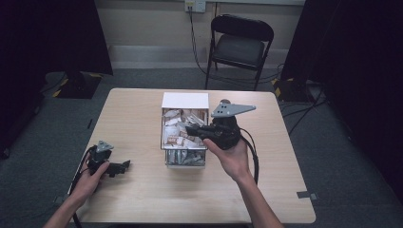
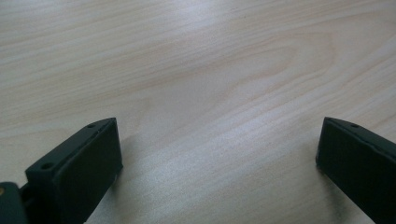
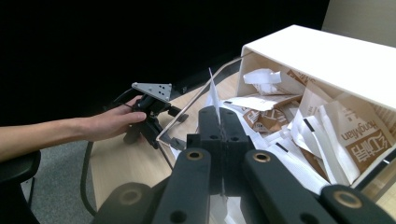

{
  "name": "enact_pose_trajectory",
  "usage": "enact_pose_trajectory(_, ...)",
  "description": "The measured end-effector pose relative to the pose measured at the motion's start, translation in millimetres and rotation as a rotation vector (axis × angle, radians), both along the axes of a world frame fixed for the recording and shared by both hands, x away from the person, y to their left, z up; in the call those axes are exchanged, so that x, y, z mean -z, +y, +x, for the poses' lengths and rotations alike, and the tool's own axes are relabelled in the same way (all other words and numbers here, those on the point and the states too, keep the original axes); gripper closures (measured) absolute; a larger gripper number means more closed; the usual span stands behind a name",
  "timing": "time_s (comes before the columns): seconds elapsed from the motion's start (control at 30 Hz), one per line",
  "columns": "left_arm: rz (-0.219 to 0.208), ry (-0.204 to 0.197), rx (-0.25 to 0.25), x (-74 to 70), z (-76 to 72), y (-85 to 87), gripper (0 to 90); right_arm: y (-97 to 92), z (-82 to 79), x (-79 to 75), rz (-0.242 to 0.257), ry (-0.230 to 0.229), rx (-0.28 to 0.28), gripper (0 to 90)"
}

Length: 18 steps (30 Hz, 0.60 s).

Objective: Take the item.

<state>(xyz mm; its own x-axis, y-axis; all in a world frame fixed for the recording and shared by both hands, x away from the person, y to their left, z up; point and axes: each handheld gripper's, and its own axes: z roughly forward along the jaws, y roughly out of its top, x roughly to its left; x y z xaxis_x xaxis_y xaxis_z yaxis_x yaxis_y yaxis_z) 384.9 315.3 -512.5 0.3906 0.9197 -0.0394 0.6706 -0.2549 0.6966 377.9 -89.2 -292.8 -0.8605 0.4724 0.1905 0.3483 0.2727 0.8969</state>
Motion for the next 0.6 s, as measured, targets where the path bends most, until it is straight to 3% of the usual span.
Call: enact_pose_trajectory(0.6,0.0,0.0,0.0,0.0,0.0,0.0,0.0,-17.7,-9.5,-17.4,0.027,-0.042,0.04,90.0)
